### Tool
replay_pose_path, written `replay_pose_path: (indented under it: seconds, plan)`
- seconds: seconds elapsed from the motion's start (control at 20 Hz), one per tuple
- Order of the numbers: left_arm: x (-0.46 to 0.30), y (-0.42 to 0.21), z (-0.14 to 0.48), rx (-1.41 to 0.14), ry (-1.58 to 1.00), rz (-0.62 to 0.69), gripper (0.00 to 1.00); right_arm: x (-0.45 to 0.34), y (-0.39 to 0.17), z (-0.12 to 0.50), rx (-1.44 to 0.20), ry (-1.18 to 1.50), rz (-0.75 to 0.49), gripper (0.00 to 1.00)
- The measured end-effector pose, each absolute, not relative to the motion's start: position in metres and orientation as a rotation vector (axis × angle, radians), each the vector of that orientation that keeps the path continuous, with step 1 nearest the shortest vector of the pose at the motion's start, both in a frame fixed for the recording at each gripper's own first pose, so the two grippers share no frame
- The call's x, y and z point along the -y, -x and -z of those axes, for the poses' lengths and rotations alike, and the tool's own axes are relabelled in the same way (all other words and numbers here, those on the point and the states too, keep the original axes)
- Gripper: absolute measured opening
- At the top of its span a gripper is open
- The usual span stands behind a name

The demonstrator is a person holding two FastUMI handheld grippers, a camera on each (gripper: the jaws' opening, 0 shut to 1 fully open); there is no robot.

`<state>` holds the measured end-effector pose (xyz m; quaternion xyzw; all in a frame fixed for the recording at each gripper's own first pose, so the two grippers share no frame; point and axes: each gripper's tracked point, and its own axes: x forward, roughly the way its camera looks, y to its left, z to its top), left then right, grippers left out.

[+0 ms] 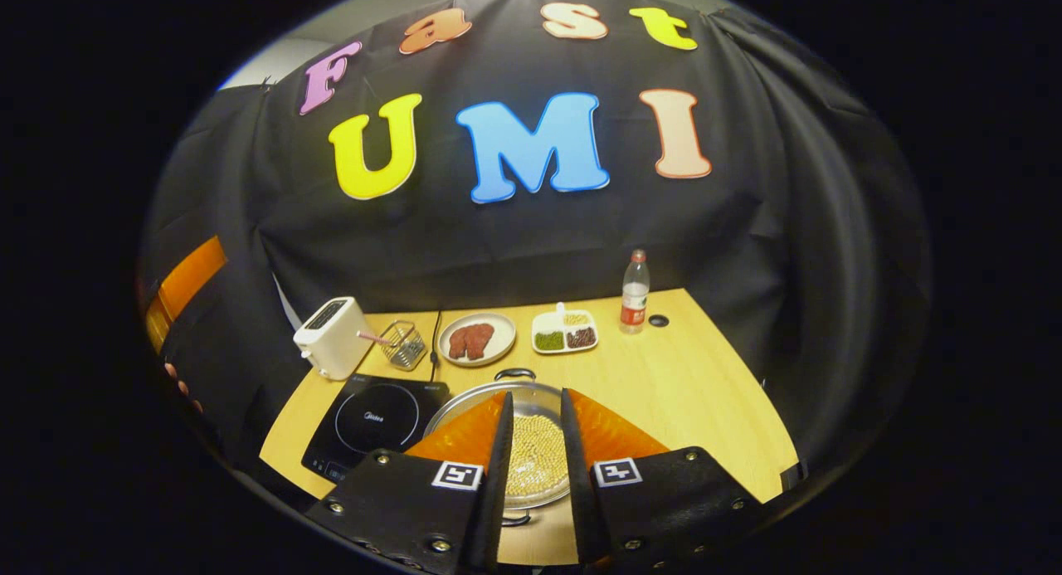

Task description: First push the handle of the pot to place it horizontally, then grasp the pot with both hands and set it on the induction cooktop.

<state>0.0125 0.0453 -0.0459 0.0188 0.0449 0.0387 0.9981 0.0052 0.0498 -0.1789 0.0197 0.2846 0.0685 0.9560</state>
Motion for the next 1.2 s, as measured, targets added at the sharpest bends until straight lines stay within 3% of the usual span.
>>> replay_pose_path:
  seconds: [0.1, 0.2, 0.75, 1.2]
  plan:
    - [-0.052, -0.009, 0.048, -0.093, -0.039, -0.086, 0.95, -0.054, -0.004, 0.199, -0.631, -0.032, -0.128, 0.35]
    - [-0.058, -0.007, 0.052, -0.100, -0.040, -0.095, 0.96, -0.062, -0.003, 0.216, -0.690, -0.056, -0.146, 0.10]
    - [-0.097, 0.004, 0.059, -0.116, -0.029, -0.137, 0.99, -0.102, 0.036, 0.283, -0.948, -0.147, -0.229, 0.10]
    - [-0.116, 0.003, 0.070, -0.139, -0.026, -0.154, 0.95, -0.134, 0.057, 0.334, -1.110, -0.167, -0.283, 0.10]
